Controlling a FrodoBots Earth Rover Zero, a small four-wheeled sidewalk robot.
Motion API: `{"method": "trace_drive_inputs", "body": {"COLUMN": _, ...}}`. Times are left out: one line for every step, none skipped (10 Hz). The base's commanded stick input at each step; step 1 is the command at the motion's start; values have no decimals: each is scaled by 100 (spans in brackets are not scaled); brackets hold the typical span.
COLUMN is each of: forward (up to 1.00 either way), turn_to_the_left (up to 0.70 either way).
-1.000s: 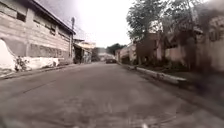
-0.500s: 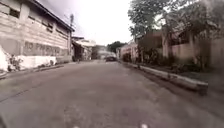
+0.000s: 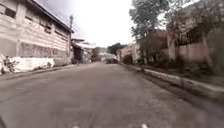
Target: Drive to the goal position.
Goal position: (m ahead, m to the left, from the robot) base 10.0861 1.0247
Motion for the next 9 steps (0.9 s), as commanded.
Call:
{"method": "trace_drive_inputs", "body": {"forward": 100, "turn_to_the_left": 1}}
{"method": "trace_drive_inputs", "body": {"forward": 100, "turn_to_the_left": 1}}
{"method": "trace_drive_inputs", "body": {"forward": 100, "turn_to_the_left": 1}}
{"method": "trace_drive_inputs", "body": {"forward": 100, "turn_to_the_left": 1}}
{"method": "trace_drive_inputs", "body": {"forward": 100, "turn_to_the_left": 1}}
{"method": "trace_drive_inputs", "body": {"forward": 100, "turn_to_the_left": 1}}
{"method": "trace_drive_inputs", "body": {"forward": 100, "turn_to_the_left": 1}}
{"method": "trace_drive_inputs", "body": {"forward": 100, "turn_to_the_left": 1}}
{"method": "trace_drive_inputs", "body": {"forward": 100, "turn_to_the_left": 1}}
